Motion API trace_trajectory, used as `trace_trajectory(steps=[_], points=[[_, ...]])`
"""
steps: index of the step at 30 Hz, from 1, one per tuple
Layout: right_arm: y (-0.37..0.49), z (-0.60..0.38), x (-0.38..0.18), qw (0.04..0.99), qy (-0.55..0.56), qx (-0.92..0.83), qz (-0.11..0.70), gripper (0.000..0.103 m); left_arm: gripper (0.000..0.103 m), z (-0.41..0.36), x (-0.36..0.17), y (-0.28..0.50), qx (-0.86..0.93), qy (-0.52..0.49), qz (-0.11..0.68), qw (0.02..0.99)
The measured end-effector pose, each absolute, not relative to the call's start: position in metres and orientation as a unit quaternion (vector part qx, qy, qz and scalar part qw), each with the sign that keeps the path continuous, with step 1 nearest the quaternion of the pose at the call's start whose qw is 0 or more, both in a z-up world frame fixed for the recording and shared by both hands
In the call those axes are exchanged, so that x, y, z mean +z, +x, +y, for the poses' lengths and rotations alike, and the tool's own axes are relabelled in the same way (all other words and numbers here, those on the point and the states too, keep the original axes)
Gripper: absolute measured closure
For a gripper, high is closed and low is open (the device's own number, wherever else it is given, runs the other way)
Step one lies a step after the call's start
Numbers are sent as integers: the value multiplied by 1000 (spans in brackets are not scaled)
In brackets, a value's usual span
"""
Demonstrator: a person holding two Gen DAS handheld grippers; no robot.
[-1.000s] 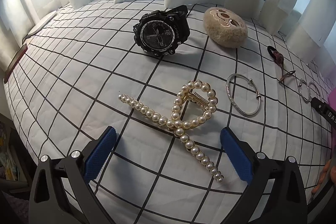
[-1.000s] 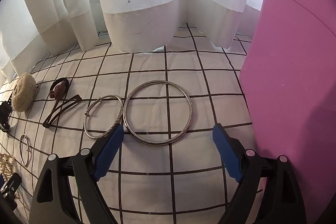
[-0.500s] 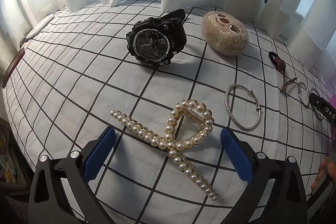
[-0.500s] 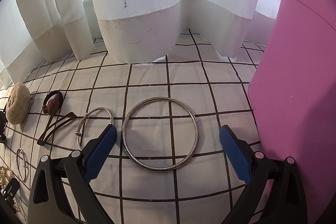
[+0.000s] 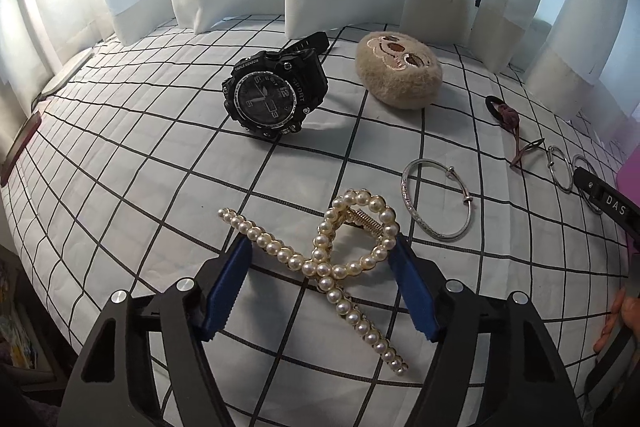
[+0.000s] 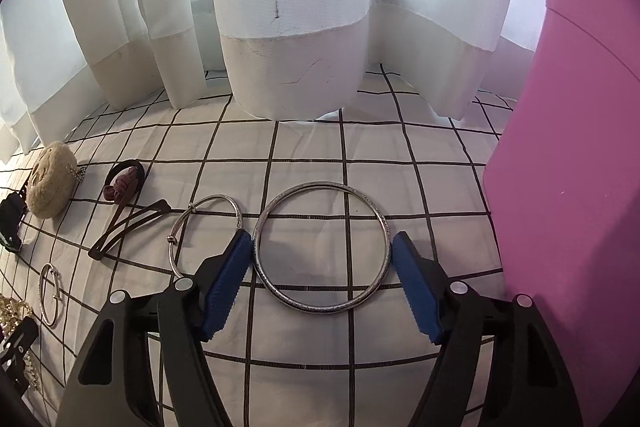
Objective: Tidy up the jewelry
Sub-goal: 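Grasp the pearl hair claw with left tool while right tool grasps silver bangle, then lift and carry the pearl claw and bangle over the pink tub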
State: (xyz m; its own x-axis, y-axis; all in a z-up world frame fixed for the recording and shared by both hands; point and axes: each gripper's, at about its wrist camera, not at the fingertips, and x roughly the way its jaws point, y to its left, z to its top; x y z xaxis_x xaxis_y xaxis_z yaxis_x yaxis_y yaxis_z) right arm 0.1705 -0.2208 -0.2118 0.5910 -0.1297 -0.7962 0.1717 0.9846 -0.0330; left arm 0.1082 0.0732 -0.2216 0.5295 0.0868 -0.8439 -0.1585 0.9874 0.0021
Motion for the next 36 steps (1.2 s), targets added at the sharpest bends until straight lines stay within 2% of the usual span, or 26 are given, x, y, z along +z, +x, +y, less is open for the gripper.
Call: trace_trajectory(steps=[18, 20, 31, 32, 36], points=[[128, -186, -199, 901, 36, -63, 428, 34, 38, 89, -213, 104, 59, -44, 479, 875], [125, -183, -196, 903, 37, -58, 423, 34, 44, 92, -212, 104, 55, -48, 482, 873], [123, -153, -183, 903, 32, -35, 426, 34, 44, 109, -195, 103, 36, -44, 473, 879], [123, -151, -182, 903, 32, -34, 426, 34, 49, 111, -193, 103, 33, -44, 472, 880], [120, -141, -174, 904, 30, -34, 426, 34, 48, 119, -184, 104, 26, -41, 470, 881]])
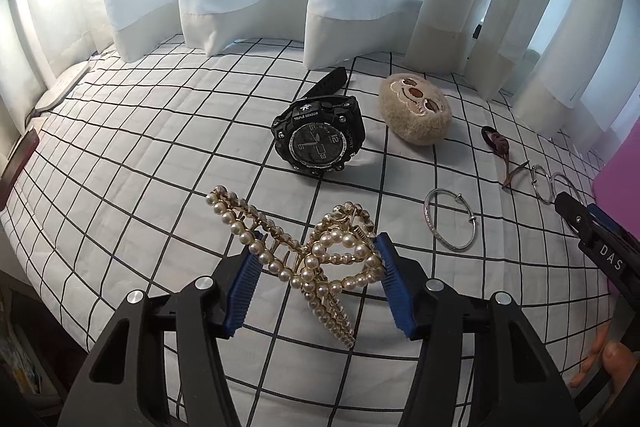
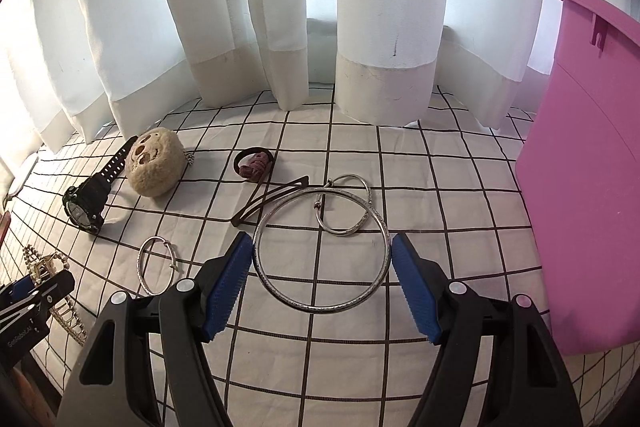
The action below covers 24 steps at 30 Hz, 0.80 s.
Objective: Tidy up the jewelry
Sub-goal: 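Lift and carry the pearl claw and bangle over the pink tub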
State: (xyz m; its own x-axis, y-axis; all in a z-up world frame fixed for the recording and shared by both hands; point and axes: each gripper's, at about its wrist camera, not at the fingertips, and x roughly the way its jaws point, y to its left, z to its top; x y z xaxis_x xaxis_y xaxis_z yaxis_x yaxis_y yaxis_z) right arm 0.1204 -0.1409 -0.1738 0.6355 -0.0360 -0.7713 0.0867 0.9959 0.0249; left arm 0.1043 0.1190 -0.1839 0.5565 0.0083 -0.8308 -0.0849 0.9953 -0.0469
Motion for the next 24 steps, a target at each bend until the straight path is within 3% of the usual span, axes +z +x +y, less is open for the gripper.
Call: trace_trajectory(steps=[24], points=[[111, -104, -113, 914, 34, -30, 403, 34, 54, 149, -117, 112, -11, -24, 420, 907]])
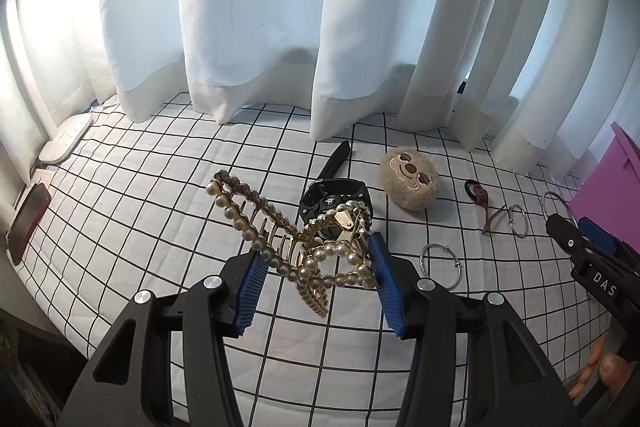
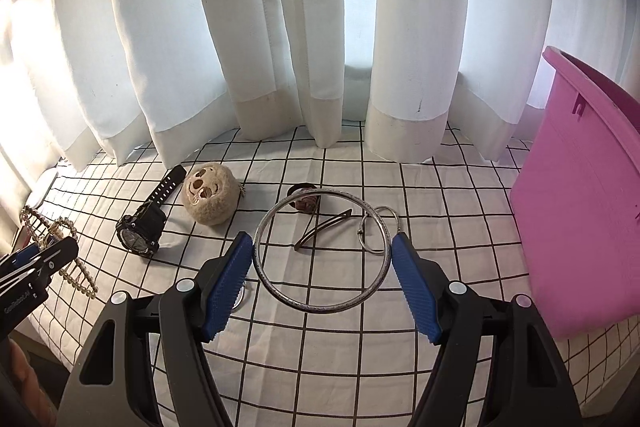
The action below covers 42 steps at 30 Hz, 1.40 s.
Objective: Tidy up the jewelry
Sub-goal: 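Lift and carry the pearl claw and bangle over the pink tub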
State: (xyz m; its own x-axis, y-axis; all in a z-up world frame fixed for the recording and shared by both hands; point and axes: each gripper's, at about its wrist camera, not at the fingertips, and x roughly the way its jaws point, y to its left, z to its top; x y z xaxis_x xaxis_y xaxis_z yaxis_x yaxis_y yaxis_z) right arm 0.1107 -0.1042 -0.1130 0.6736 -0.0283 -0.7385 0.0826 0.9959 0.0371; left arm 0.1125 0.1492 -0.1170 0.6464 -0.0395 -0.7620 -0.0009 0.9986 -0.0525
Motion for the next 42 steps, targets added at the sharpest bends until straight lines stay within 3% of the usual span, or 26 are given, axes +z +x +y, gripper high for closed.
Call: trace_trajectory(steps=[21, 35, 42], points=[[67, -137, -7, 943, 49, -76, 320, 34, 54, 86, -29, 100, -117, 18, 351, 929], [22, -302, 50, 949, 63, -134, 279, 34, 54, -88, 20, 88, -208, 18, 318, 925], [10, -410, 51, 942, 62, -152, 294, 34, 54, -202, 30, 94, -241, 11, 323, 915]])
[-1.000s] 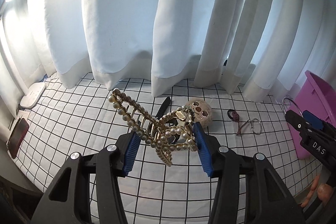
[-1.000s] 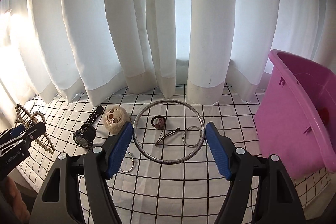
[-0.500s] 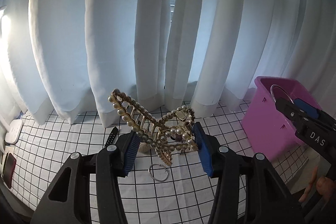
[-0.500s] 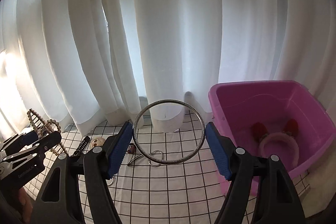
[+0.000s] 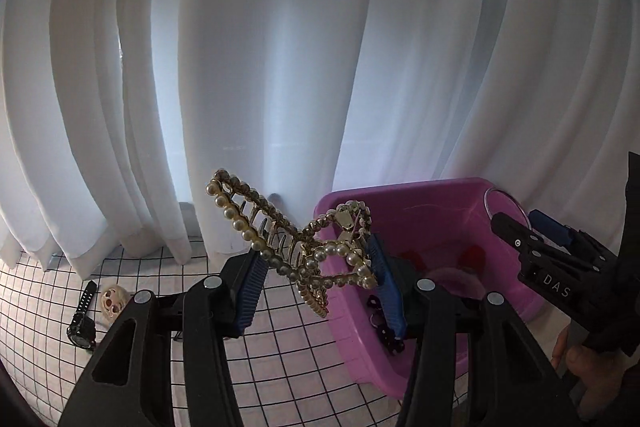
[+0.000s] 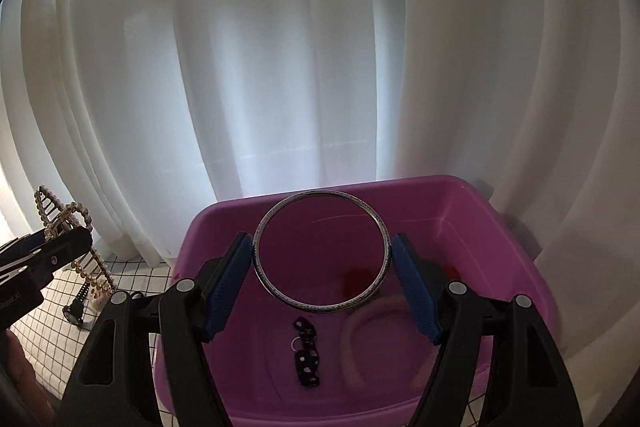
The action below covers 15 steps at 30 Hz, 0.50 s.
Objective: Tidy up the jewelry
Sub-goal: 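Lift and carry the pearl claw and bangle over the pink tub, then open both tools to drop the pearl claw and bangle into the tub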
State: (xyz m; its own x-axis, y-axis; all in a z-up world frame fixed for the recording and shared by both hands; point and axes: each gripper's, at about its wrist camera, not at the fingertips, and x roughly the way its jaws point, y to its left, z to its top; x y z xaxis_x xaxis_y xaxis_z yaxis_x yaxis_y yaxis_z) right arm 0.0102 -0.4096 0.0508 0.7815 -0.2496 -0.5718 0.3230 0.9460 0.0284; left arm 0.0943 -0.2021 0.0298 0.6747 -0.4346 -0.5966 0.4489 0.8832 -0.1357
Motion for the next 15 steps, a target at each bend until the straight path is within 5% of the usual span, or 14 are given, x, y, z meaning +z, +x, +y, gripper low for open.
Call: trace_trajectory(steps=[15], points=[[32, -516, 8, 908, 86, -131, 388, 34, 54, -340, -36, 131, -223, 47, 442, 867]])
